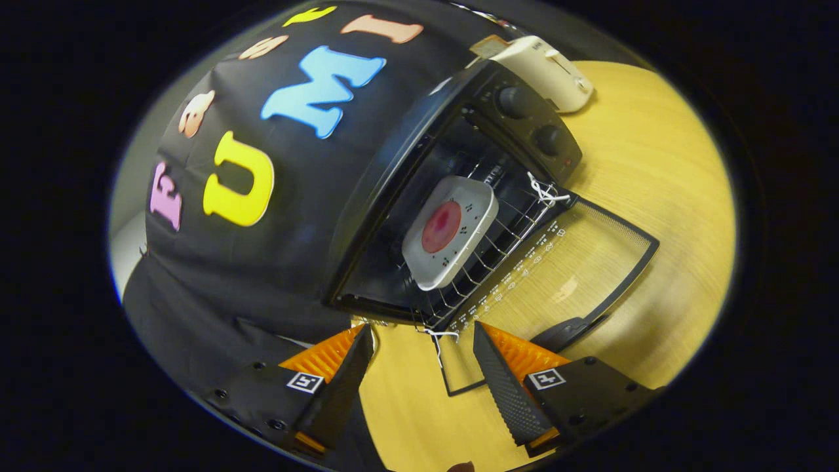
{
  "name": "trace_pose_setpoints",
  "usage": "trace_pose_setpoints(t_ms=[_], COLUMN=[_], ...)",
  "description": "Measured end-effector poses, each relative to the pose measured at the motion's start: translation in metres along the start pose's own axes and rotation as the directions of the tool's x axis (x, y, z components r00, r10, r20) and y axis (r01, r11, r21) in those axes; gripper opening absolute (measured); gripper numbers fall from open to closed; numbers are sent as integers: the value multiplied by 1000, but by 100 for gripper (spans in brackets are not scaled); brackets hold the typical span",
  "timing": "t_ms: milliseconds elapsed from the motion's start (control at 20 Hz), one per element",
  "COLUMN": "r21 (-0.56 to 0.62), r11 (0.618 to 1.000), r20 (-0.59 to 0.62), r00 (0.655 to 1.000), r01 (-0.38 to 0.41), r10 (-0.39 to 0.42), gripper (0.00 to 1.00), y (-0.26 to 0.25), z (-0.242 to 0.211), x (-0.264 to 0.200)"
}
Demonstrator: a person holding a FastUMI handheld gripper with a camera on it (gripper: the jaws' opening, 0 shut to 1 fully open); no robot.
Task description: Open the toaster oven, put the food inside, and close the toaster oven door.
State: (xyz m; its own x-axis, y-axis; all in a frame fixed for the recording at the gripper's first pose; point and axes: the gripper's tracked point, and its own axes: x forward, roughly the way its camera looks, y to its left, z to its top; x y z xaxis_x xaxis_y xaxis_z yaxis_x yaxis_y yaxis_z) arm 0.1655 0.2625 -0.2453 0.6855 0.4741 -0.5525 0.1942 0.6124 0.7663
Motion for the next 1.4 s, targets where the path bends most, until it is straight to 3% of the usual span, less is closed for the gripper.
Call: trace_pose_setpoints(t_ms=[300, 600, 1150, 1400], r21=[-235, -484, -646, -697], r11=[970, 868, 727, 666], r20=[-36, -64, -96, -64], r00=[997, 984, 920, 902], r01=[58, 114, 233, 266], r10=[-69, -165, -380, -427], gripper=[97, 98, 98, 98], y=[-22, -52, -113, -129], z=[-17, -35, -54, -51], x=[-24, -36, -19, -8])
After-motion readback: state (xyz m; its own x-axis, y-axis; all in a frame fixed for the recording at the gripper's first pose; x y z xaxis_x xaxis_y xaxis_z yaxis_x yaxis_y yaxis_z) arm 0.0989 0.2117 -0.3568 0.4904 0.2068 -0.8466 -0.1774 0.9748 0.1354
